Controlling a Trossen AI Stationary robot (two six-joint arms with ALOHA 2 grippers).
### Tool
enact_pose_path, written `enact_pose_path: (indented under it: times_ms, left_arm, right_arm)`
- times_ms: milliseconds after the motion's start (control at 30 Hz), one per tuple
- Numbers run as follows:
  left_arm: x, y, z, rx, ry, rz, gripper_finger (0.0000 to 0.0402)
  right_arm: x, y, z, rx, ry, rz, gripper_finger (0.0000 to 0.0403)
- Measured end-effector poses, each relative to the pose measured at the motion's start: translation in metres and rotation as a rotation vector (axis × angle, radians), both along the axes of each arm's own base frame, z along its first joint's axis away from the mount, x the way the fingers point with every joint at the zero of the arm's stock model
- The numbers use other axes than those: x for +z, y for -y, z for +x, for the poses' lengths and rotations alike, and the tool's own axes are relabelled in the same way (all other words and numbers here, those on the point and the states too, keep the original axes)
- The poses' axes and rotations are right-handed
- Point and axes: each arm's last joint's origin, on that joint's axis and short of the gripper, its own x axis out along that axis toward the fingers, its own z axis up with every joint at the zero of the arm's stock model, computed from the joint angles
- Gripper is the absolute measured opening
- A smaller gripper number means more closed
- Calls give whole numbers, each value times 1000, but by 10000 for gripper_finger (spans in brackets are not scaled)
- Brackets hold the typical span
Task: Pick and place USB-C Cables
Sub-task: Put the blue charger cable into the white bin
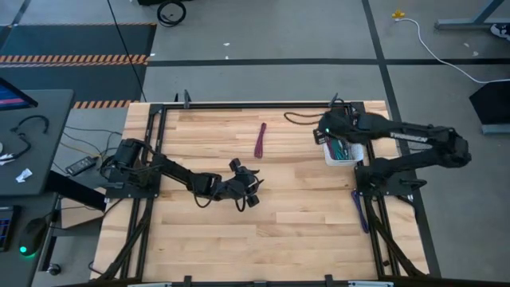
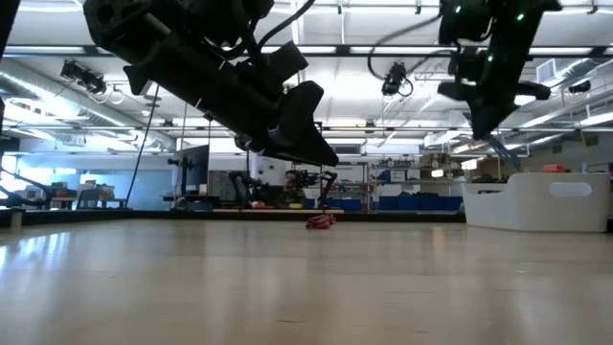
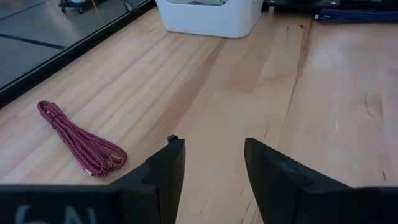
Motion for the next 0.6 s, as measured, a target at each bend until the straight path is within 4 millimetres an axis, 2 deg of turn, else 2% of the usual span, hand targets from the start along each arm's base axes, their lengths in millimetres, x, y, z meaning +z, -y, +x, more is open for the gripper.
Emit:
enact_pose_path:
  times_ms: [133,300,433,600]
  left_arm:
    - [0,0,0,-1,0,0,172]
    - [0,0,0,-1,0,0,172]
    - [0,0,0,-1,0,0,172]
    - [0,0,0,-1,0,-1,172]
  right_arm:
    - [-12,23,-4,-82,-108,86,31]
    - [-38,45,-6,-117,-203,238,31]
    - [-53,55,-8,-146,-278,301,31]
    - [-71,58,-14,-168,-335,374,31]
